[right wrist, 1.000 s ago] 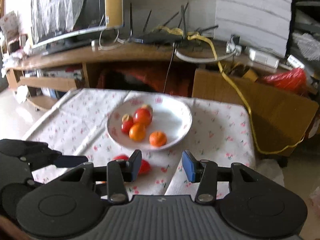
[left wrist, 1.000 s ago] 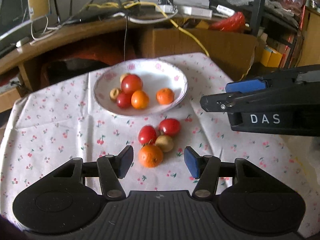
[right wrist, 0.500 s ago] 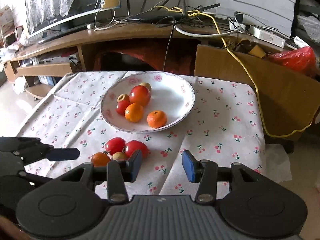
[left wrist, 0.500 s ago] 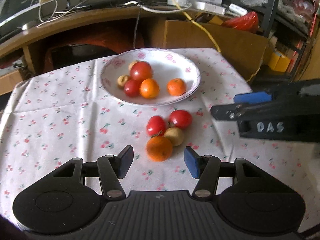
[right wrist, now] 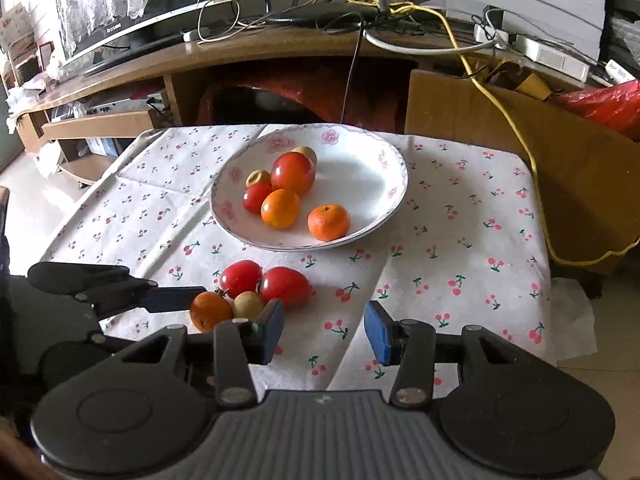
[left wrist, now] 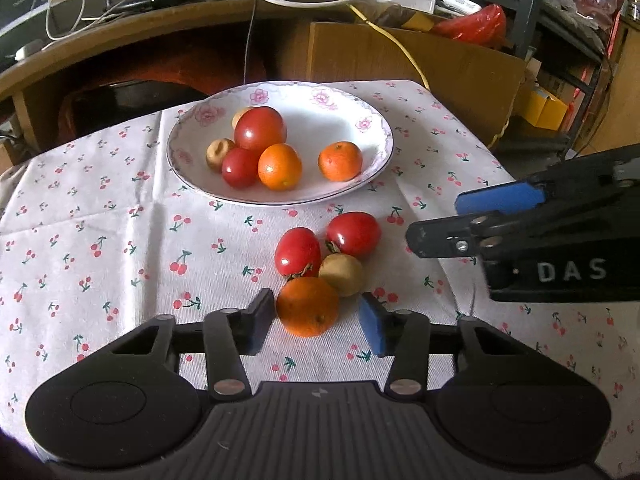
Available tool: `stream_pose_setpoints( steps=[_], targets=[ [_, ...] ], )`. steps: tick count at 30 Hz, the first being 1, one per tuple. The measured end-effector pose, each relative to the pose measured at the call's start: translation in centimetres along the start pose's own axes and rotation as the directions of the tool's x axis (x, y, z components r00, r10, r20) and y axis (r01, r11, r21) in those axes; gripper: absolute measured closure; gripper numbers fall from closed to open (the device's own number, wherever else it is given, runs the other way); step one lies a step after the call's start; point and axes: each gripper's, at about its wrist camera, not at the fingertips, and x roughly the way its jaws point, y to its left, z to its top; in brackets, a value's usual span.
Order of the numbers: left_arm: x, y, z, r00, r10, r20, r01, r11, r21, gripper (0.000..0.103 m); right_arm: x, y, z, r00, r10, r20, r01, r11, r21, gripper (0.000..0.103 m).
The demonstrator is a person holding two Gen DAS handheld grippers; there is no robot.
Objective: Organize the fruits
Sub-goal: 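Close the left tool on an orange while the right tool grasps a small tan fruit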
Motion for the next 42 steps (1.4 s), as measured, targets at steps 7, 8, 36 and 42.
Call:
stream_pose_setpoints(
  steps=[7, 8, 36, 42],
  targets=[
    [-0.7, 0.9, 0.1, 0.999, -0.015, -0.028, 0.014, 1.0, -0.023, 0.064, 0.7, 0.5, -0.3, 0.999, 0.017, -0.029, -0.018, 1.0, -0.005, 0.049],
    [-1.1, 1.0, 0.0, 0.999, -0.01, -0.034, 0.01, 1.0, -0.013, 0.064, 0.7, 0.7, -0.3, 0.999, 0.022, -0.031, -0.023, 1.0, -0.011, 0.049],
    [-3.1, 1.9, -2.0, 0.997, 0.005, -0.08, -0.009, 0.999, -0.048, 0.062, 4.8, 5.1, -0.3, 0.997, 0.067, -0.029, -0.07, 0.989, -0.131, 0.067],
    [-3.8, 1.8, -2.6, 0.996, 0.025, -0.084, -0.029, 0.998, -0.047, 0.061, 3.1, 4.6, -1.4, 0.996, 0.072, -0.06, -0.079, 0.988, -0.133, 0.067]
  ],
)
